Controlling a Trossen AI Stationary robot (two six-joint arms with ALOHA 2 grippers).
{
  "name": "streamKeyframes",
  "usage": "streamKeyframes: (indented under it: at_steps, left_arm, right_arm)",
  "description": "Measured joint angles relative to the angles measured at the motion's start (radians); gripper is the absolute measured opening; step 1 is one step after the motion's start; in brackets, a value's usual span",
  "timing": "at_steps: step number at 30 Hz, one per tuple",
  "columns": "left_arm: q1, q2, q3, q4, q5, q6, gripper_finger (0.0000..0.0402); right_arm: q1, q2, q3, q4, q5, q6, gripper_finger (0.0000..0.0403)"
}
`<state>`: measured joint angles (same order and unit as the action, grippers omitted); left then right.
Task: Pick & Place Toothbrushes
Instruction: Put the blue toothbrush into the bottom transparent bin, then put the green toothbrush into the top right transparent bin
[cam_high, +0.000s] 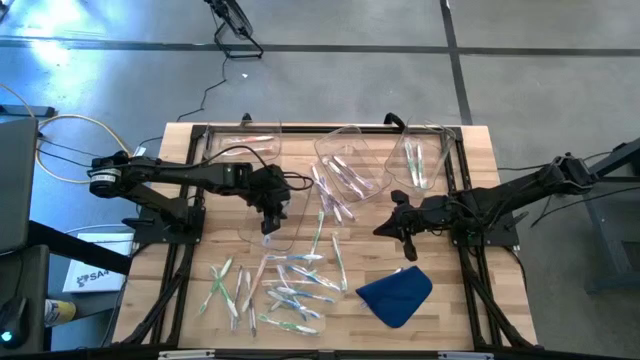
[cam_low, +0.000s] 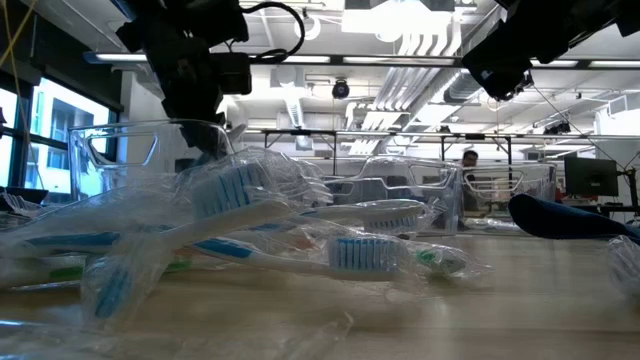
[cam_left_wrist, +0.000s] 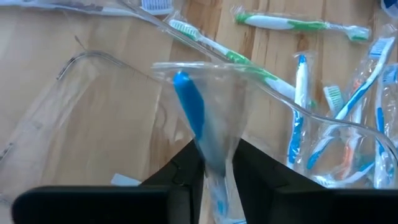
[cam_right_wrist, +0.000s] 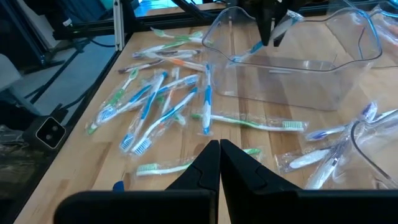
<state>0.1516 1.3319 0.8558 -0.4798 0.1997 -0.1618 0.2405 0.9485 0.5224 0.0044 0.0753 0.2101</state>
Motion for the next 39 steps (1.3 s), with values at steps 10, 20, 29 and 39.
streamKeyframes:
  at_steps: [10, 20, 29, 39]
  left_arm:
    - [0.0, 0.0, 0.0, 0.002, 0.0, 0.034, 0.014]
    - [0.083, 0.0, 0.138, -0.076, 0.093, 0.09, 0.0145]
    - [0.097, 0.0, 0.274, -0.118, 0.106, 0.139, 0.0145]
    - [0.095, -0.001, 0.312, -0.098, 0.091, 0.289, 0.0145]
  right_arm:
    - [0.0, 0.0, 0.0, 0.0, 0.0, -0.004, 0.0004]
    - [0.0, 0.0, 0.0, 0.0, 0.0, -0.004, 0.0004]
    - [0.0, 0.0, 0.0, 0.0, 0.0, -0.004, 0.0004]
    - [0.0, 0.0, 0.0, 0.012, 0.003, 0.006, 0.0004]
